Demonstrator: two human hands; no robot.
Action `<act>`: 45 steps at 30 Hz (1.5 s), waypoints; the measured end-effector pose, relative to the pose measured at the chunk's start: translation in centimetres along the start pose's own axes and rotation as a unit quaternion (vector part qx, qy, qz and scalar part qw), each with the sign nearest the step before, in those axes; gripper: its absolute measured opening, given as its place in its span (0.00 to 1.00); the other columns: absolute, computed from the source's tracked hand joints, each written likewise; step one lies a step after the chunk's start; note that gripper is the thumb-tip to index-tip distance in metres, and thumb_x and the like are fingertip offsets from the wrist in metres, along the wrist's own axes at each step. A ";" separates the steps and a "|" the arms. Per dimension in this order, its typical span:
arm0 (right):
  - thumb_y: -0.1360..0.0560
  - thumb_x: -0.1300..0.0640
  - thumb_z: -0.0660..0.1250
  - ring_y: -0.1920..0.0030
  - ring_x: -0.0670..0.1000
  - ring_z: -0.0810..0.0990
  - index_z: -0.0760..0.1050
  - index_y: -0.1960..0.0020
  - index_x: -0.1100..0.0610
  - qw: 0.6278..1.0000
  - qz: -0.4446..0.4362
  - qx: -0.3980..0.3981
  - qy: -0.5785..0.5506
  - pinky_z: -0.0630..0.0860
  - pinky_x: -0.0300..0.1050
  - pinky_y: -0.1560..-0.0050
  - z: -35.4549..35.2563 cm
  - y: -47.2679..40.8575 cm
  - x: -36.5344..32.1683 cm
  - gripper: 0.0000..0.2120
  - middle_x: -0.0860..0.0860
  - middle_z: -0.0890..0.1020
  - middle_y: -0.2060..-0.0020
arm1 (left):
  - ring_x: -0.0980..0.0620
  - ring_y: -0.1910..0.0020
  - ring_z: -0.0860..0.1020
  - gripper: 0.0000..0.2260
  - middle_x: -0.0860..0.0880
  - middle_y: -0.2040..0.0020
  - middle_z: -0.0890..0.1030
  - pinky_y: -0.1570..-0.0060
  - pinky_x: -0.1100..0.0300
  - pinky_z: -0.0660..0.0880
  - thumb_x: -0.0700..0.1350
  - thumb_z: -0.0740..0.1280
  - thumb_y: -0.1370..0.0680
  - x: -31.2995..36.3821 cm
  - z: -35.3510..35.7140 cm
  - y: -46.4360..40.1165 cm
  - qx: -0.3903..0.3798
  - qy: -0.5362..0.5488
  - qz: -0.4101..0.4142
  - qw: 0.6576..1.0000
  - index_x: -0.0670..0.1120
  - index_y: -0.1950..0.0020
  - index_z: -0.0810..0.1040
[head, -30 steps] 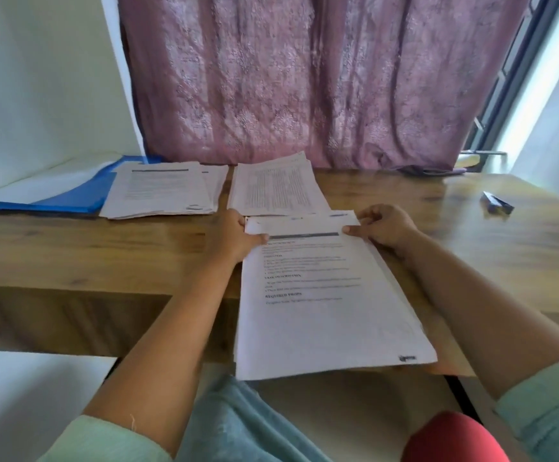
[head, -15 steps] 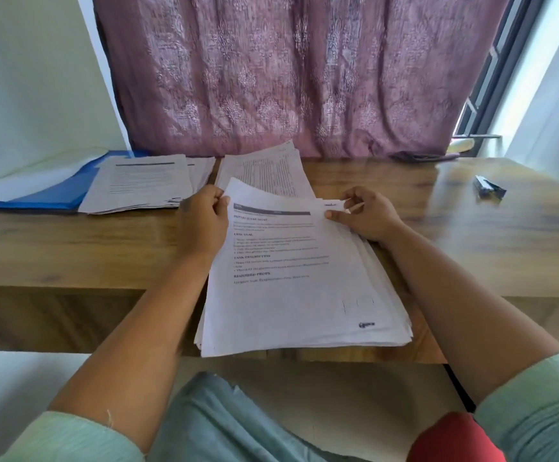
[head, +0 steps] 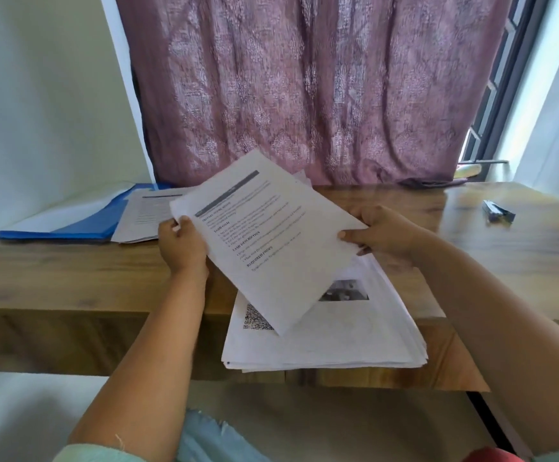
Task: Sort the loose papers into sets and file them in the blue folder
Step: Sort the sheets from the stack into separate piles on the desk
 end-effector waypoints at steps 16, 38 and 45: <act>0.22 0.68 0.56 0.62 0.53 0.83 0.66 0.34 0.57 0.991 0.024 0.091 -0.094 0.78 0.38 0.71 13.2 -9.4 -10.4 0.18 0.58 0.79 0.47 | 0.46 0.48 0.80 0.24 0.44 0.42 0.75 0.47 0.55 0.81 0.30 0.69 0.26 2.3 -6.2 -4.0 -0.069 0.138 -0.138 0.978 0.47 0.33 0.68; 0.22 0.71 0.61 0.55 0.52 0.73 0.72 0.34 0.65 0.991 0.065 -0.040 -0.107 0.73 0.40 0.55 9.8 -13.8 -7.8 0.18 0.59 0.75 0.50 | 0.44 0.26 0.61 0.34 0.47 0.23 0.53 0.30 0.48 0.66 0.44 0.71 0.25 -1.3 -8.1 -8.9 -0.081 -0.334 0.067 0.937 0.51 0.24 0.58; 0.26 0.68 0.69 0.63 0.49 0.72 0.81 0.54 0.63 0.995 0.050 0.082 0.024 0.69 0.39 0.62 1.1 -5.9 0.1 0.03 0.56 0.79 0.60 | 0.50 0.41 0.76 0.18 0.48 0.40 0.75 0.47 0.60 0.74 0.46 0.71 0.24 -0.6 -4.7 -2.8 -0.095 -0.311 0.167 0.931 0.47 0.36 0.71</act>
Point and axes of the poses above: each hand's wrist, its own y-axis away from the middle knuckle, its own z-axis out of the palm, x = y × z, the point moved 2 cm from there along -y, towards the middle knuckle
